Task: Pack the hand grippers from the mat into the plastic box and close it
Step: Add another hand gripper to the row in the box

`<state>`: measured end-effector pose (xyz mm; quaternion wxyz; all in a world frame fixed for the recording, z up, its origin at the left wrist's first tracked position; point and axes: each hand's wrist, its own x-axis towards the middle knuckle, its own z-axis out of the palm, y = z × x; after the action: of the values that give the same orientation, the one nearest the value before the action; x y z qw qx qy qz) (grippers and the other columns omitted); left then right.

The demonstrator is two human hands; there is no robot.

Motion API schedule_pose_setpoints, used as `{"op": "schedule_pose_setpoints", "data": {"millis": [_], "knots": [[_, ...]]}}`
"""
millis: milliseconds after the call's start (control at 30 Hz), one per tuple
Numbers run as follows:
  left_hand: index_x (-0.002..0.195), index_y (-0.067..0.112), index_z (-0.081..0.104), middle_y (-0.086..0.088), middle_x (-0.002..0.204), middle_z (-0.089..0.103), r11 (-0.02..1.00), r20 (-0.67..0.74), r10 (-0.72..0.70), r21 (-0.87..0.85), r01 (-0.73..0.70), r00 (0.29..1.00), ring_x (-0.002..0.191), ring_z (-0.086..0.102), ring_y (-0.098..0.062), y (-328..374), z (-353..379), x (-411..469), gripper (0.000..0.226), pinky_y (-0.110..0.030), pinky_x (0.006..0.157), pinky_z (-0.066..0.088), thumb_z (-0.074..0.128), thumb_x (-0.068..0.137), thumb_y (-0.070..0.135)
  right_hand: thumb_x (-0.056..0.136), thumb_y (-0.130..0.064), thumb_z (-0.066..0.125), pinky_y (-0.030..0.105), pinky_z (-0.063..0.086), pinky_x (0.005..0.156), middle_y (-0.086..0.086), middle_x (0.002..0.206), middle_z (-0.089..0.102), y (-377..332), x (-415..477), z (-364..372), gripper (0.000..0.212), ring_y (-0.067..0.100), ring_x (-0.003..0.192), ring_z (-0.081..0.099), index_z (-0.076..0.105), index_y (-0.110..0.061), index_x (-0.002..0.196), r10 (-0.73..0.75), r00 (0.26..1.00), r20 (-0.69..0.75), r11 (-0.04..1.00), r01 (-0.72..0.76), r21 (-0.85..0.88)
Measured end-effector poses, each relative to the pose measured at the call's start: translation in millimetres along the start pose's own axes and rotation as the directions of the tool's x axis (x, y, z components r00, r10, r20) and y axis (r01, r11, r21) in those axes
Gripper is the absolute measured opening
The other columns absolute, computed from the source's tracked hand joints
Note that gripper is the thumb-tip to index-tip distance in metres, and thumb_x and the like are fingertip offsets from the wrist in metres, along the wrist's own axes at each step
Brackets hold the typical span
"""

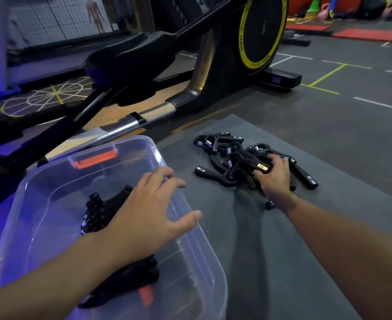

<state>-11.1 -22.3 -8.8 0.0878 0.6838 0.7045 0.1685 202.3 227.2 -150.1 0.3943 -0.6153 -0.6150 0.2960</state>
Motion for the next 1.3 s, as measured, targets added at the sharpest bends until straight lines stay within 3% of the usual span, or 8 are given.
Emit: {"op": "schedule_pose_setpoints", "data": {"millis": [233,533,767,867,967,1067,1200,1300], "knots": [[0.128,0.037,0.045,0.027,0.123,0.025,1.0,-0.005,0.016,-0.018,-0.016,1.0,0.121,0.026,0.003,-3.3,2.8,-0.4,0.071,-0.025,0.1,0.032,0.036,0.072,0.08,0.078,-0.01,0.076,0.033,0.049,0.094,0.009,0.111,0.066,11.5,5.3,4.1,0.045,0.025,0.101,0.063,0.063,-0.014,0.121,0.027,0.999,-0.02,0.999,-0.027,-0.025],[0.132,0.037,0.042,0.025,0.131,0.025,1.0,0.03,0.025,0.008,-0.025,0.999,0.124,0.027,0.001,-2.1,-1.8,-2.0,0.074,-0.028,0.107,0.033,0.031,0.073,0.08,0.08,-0.02,0.075,0.024,0.04,0.088,0.007,0.11,0.067,-15.0,-5.9,-9.5,0.037,0.024,0.103,0.061,0.068,-0.009,0.115,-0.105,0.992,-0.063,0.983,0.094,-0.159],[0.131,0.033,0.044,0.02,0.129,0.041,0.998,-0.022,0.07,0.012,-0.069,0.997,0.123,0.036,-0.002,-0.5,-20.6,-8.9,0.067,-0.031,0.106,0.036,0.03,0.08,0.074,0.075,-0.022,0.076,0.033,0.048,0.091,0.009,0.101,0.07,-65.5,-21.0,-49.9,0.032,0.026,0.097,0.064,0.073,-0.012,0.105,-0.175,0.981,-0.085,0.978,0.163,-0.132],[0.133,0.03,0.046,0.017,0.13,0.044,0.997,-0.066,0.074,-0.004,-0.075,0.995,0.124,0.038,-0.004,4.6,-36.7,-14.2,0.06,-0.034,0.107,0.036,0.036,0.086,0.066,0.075,-0.022,0.077,0.027,0.047,0.083,0.007,0.095,0.069,-104.2,-36.4,-66.3,0.029,0.023,0.09,0.063,0.074,-0.013,0.103,-0.205,0.974,-0.095,0.974,0.193,-0.121],[0.134,0.028,0.046,0.014,0.131,0.047,0.997,-0.112,0.068,-0.024,-0.071,0.991,0.125,0.039,-0.005,9.7,-53.6,-24.0,0.055,-0.035,0.107,0.036,0.039,0.089,0.06,0.073,-0.021,0.08,0.019,0.053,0.063,0.001,0.076,0.065,-142.0,-53.4,-79.0,0.025,0.019,0.066,0.064,0.071,-0.018,0.096,-0.186,0.98,-0.07,0.982,0.188,0.031],[0.134,0.027,0.046,0.012,0.13,0.048,0.997,-0.154,0.067,-0.027,-0.072,0.986,0.124,0.042,-0.009,9.6,-68.8,-37.0,0.056,-0.036,0.106,0.036,0.039,0.087,0.057,0.069,-0.029,0.082,0.033,0.058,0.059,0.001,0.075,0.07,-176.0,-76.0,-89.9,0.031,0.022,0.064,0.069,0.071,-0.025,0.098,-0.208,0.977,-0.047,0.971,0.212,0.111],[0.134,0.026,0.046,0.01,0.132,0.048,0.997,-0.218,0.069,-0.023,-0.076,0.974,0.122,0.045,-0.012,-0.4,-86.5,-58.3,0.05,-0.039,0.104,0.04,0.055,0.088,0.044,0.073,-0.023,0.081,0.018,0.041,0.038,0.007,0.074,0.069,-221.4,-119.8,-99.8,0.026,0.013,0.049,0.065,0.07,-0.023,0.096,-0.252,0.967,0.034,0.943,0.237,0.235],[0.131,0.027,0.049,0.011,0.129,0.05,0.995,-0.298,0.08,-0.035,-0.094,0.951,0.121,0.046,-0.01,-9.5,-101.0,-75.3,0.051,-0.037,0.101,0.041,0.067,0.084,0.031,0.075,-0.021,0.081,0.017,0.04,0.039,0.004,0.067,0.067,-243.5,-157.1,-104.1,0.019,0.009,0.042,0.058,0.071,-0.018,0.091,-0.258,0.96,0.11,0.928,0.214,0.306]]}}
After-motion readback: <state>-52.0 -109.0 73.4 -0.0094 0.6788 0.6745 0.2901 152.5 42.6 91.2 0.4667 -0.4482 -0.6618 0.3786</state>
